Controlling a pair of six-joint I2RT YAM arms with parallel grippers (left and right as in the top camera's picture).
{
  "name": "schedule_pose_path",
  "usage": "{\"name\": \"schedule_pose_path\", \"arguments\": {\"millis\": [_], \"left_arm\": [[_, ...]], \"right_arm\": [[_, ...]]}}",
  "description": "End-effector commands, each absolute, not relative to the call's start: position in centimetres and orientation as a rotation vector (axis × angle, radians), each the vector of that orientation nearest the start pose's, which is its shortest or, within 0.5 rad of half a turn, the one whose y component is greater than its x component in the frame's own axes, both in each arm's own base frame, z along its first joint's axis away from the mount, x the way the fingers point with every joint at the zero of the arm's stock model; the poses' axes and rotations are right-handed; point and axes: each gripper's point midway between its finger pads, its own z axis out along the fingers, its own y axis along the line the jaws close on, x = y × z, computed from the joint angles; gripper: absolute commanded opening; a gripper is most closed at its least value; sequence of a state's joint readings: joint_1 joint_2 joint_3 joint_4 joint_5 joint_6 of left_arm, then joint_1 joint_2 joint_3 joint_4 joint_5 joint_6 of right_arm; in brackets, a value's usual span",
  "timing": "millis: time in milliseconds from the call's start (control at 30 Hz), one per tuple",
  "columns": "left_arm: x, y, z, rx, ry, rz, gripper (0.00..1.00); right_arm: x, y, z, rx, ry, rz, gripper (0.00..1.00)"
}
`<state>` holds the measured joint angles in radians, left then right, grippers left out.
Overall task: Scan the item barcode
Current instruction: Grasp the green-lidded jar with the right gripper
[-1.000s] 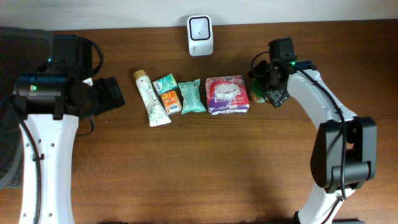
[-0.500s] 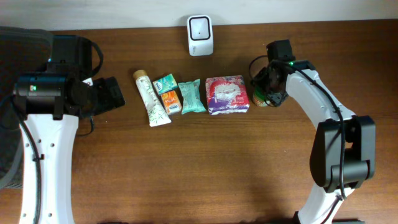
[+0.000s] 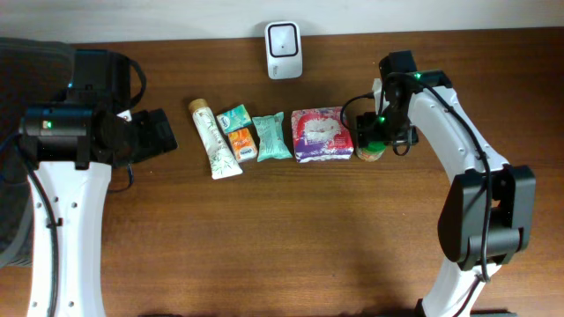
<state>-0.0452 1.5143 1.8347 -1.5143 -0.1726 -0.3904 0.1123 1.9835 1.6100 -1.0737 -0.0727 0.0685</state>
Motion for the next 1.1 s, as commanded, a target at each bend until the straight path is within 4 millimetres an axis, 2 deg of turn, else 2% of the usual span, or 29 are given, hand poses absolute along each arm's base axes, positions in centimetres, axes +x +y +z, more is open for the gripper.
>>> {"name": "schedule_pose_path", "arguments": {"millis": [0, 100, 133, 167, 267, 300, 400, 433, 467, 500, 567, 600, 667, 700, 733, 800, 900, 1067], "left_arm": [[30.8, 1.7, 29.0, -0.535, 2.662, 0.114, 0.99], [30.8, 1.7, 29.0, -0.536, 2.662, 0.114, 0.99], [30.8, 1.7, 29.0, -0.536, 2.662, 0.114, 0.99], [30.8, 1.7, 29.0, -0.536, 2.662, 0.114, 0.99], [30.8, 1.7, 29.0, -0.535, 2.662, 0.114, 0.99], [30.8, 1.7, 29.0, -0.535, 2.662, 0.115, 0.99], [30.8, 1.7, 29.0, -0.536, 2.662, 0.115, 0.99], [30.8, 1.7, 29.0, -0.536, 2.662, 0.114, 0.99], [30.8, 1.7, 29.0, -0.536, 2.662, 0.114, 0.99], [30.8, 1.7, 29.0, -0.535, 2.662, 0.114, 0.99], [30.8, 1.7, 29.0, -0.536, 2.662, 0.114, 0.99], [30.8, 1.7, 29.0, -0.535, 2.662, 0.114, 0.99], [30.8, 1.7, 29.0, -0.536, 2.662, 0.115, 0.99], [30.8, 1.7, 29.0, -0.535, 2.662, 0.115, 0.99], [30.8, 1.7, 29.0, -0.536, 2.662, 0.115, 0.99], [30.8, 1.7, 29.0, -0.535, 2.662, 0.115, 0.99], [30.8, 1.7, 29.0, -0.536, 2.662, 0.114, 0.99], [30.8, 1.7, 29.0, -0.536, 2.662, 0.114, 0.99]], "right_arm": [[40.8, 6.1, 8.4, -0.1, 3.0, 0.131, 0.99], [40.8, 6.2, 9.0, -0.05, 3.007, 0.139, 0.99], [41.1, 6.2, 10.0, 0.004, 2.999, 0.145, 0.98], [41.7, 6.3, 12.0, 0.071, 2.974, 0.153, 0.98], [42.3, 6.3, 15.1, 0.264, 2.934, 0.179, 0.99], [42.2, 6.5, 15.2, 0.335, 2.932, 0.201, 0.99], [42.1, 8.0, 15.4, 0.321, 2.94, 0.328, 0.99], [42.2, 8.0, 15.4, 0.36, 2.934, 0.332, 0.98], [42.2, 7.9, 15.4, 0.498, 2.923, 0.339, 0.99], [42.3, 7.2, 15.3, 0.695, 2.888, 0.298, 0.98], [42.3, 5.6, 14.9, 0.923, 2.816, 0.178, 0.99], [42.3, 5.5, 14.4, 0.961, 2.808, 0.174, 0.99], [41.6, 5.5, 12.9, 1.022, 2.825, 0.154, 0.99], [41.5, 5.5, 10.4, 1.045, 2.824, 0.154, 0.99], [41.3, 5.6, 9.7, 1.057, 2.831, 0.166, 0.99], [40.8, 5.6, 8.7, 1.119, 2.832, 0.151, 0.99], [40.8, 5.5, 7.5, 1.092, 2.841, 0.145, 0.99], [40.5, 5.5, 7.1, 1.098, 2.849, 0.138, 0.99]]}}
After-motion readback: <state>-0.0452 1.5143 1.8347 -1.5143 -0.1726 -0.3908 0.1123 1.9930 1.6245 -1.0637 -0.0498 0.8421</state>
